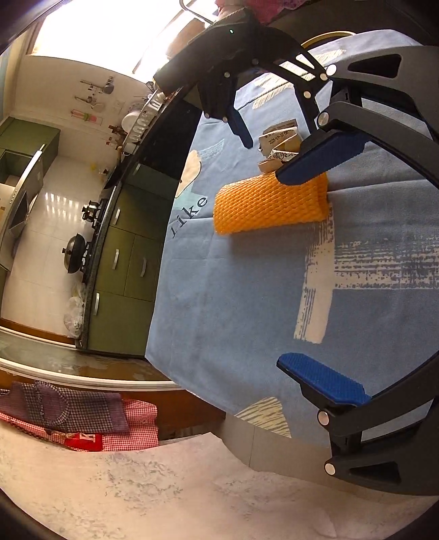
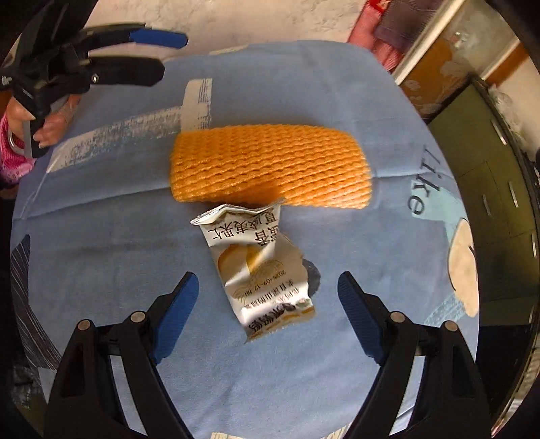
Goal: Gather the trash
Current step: 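Grasp the white snack wrapper with the right gripper, then carry the wrapper over the bin and release it with the right gripper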
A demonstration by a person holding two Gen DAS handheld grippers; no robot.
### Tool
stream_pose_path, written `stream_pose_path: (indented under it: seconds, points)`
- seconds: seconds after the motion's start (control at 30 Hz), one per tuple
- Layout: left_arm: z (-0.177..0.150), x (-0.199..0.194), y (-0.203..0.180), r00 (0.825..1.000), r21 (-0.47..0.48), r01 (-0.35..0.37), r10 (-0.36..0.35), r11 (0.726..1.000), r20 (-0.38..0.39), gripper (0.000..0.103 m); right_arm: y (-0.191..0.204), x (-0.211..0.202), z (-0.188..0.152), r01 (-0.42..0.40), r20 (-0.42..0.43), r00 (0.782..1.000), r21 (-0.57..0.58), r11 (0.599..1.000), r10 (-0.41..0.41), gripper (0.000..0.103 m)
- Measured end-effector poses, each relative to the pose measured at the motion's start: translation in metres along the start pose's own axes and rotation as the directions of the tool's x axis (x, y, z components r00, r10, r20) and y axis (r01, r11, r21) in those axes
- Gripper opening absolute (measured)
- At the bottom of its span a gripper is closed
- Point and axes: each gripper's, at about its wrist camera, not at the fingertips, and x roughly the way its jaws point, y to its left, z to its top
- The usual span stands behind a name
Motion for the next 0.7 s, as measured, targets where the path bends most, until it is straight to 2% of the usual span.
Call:
stream_pose_path:
  seconds: [0.2,0.37,0.43,0.7]
  points:
    - [-0.001,0.000,-0.004,1.000,0.019,0.002,-0.002,1.000,0.000,0.098,-0.009,0.010,0.009,-0.063,-0.040,0.997,0.017,0.998,0.064,0.068]
    - [-0.002,-0.002,-0.006,1.000,0.020,0.010,-0.010,1.000,0.002,0.098,-0.022,0.011,0.011,-0.099,-0.040,0.994,0.074,0.992,0.102,0.061]
    - [-0.002,-0.002,-0.005,1.000,0.020,0.010,-0.010,1.000,0.003,0.098,-0.023,0.010,0.009,-0.121,-0.034,0.992,0.110,0.987,0.125,0.048]
    - [-0.003,-0.005,-0.009,1.000,0.032,0.008,-0.008,0.999,0.014,0.098,-0.017,-0.002,-0.017,-0.131,0.016,0.991,0.252,0.959,0.132,0.046]
